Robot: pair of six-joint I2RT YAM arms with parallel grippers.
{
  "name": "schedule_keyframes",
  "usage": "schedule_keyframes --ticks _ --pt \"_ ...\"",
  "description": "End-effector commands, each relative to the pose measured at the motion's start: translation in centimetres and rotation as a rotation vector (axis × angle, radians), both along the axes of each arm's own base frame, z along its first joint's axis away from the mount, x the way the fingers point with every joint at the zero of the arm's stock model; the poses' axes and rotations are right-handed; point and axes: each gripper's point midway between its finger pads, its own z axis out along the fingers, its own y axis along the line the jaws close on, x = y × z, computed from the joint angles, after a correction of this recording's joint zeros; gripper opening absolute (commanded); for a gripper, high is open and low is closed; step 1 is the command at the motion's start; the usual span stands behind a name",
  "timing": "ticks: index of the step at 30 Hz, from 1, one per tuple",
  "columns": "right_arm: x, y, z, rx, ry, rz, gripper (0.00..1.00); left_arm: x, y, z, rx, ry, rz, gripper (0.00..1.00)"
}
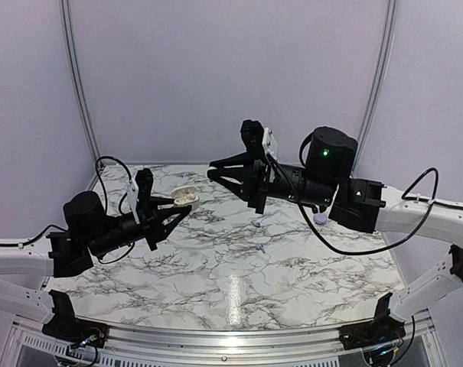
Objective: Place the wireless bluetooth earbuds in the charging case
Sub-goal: Insert the left earbud into the left side groove of the charging case.
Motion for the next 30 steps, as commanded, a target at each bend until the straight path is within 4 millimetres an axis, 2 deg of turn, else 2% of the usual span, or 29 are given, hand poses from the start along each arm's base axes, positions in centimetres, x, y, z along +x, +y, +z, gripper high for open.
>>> schedule_keyframes --ticks 1,13,24,30 --pt "-1.9 1.6 2.3 0.053 -0.078 0.054 0.06 -0.3 -0.5 3.1 -0.069 -0.053 -0.039 0.0" --pt "-3.8 5.0 -0.2 0.001 -0.13 0.088 0.06 -1.9 -1.1 2.9 -0.025 -0.137 -0.116 0.0" --pt "-1.7 5.8 -0.8 -0.014 -0.101 -0.012 0.06 -1.7 -1.1 3.5 -0.034 -0.145 -0.1 0.0" --pt "-0.5 6.1 -0.8 -0.009 -0.044 -0.075 0.05 -0.9 -0.7 3.9 -0.038 -0.149 -0.044 0.0"
